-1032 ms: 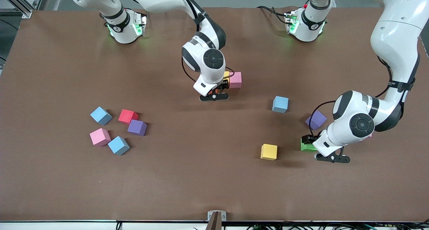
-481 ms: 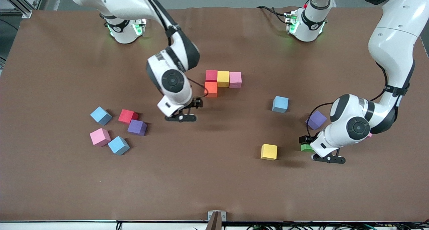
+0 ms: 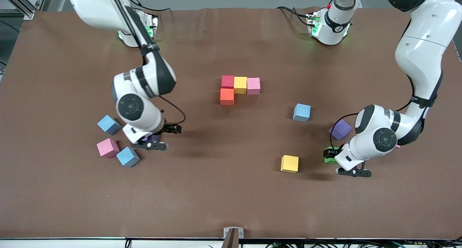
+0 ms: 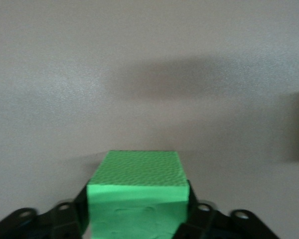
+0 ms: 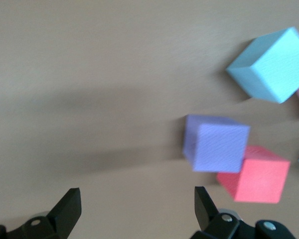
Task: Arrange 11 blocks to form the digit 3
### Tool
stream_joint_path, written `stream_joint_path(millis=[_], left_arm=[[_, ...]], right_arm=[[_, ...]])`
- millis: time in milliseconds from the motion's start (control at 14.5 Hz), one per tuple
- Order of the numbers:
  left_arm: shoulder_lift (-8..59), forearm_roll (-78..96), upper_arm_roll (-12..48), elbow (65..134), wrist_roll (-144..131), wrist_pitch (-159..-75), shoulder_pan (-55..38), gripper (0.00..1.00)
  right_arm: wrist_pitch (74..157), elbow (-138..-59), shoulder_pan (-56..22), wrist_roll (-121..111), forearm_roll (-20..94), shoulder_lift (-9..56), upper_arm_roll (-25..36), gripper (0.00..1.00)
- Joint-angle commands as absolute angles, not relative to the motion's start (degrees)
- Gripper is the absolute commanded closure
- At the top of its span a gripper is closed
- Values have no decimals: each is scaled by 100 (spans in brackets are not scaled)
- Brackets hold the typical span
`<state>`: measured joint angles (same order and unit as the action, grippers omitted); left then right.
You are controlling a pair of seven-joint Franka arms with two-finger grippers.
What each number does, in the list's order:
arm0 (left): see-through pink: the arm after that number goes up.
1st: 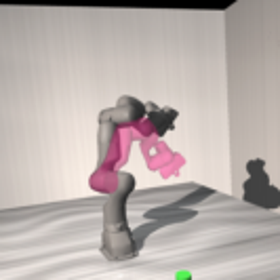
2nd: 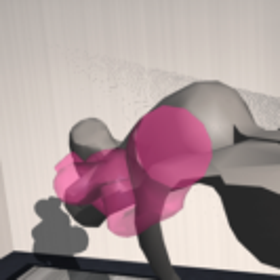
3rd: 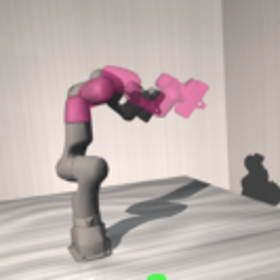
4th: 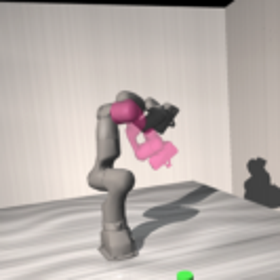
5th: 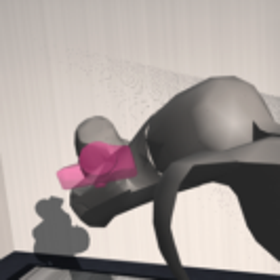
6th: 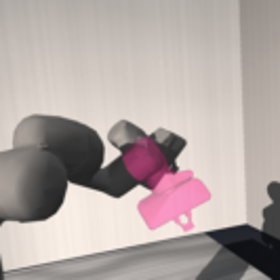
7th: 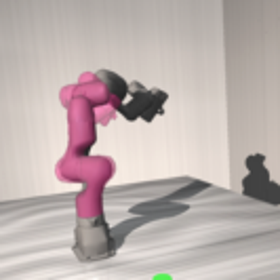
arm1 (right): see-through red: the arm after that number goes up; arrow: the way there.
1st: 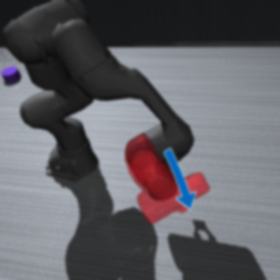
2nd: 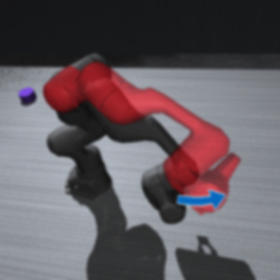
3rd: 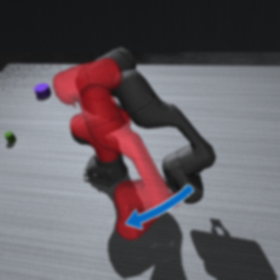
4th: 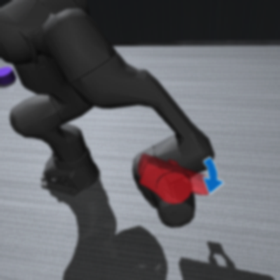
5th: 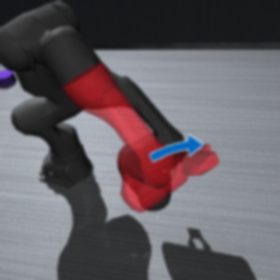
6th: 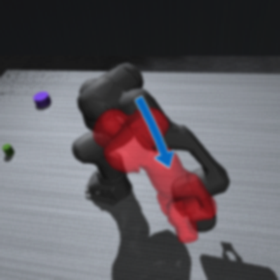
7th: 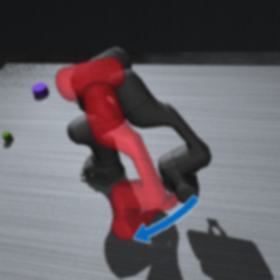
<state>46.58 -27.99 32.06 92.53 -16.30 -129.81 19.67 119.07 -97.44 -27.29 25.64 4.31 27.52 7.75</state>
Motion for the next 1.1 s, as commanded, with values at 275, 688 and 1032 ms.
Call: stream_joint_path(millis=[275,688,1032], left_arm=[[4079,-2821,3296,9237,-1827,-12543,2039,79],[3429,-2638,3568,9141,-2573,-11665,2013,78],[3059,-2277,3718,8939,-2769,-11039,2021,78]], right_arm=[[12989,-10696,-1952,1951,316,2478,642,0],[13481,-11161,-1810,1969,334,2522,633,0],[13711,-11259,-1837,1995,465,2672,598,0]])
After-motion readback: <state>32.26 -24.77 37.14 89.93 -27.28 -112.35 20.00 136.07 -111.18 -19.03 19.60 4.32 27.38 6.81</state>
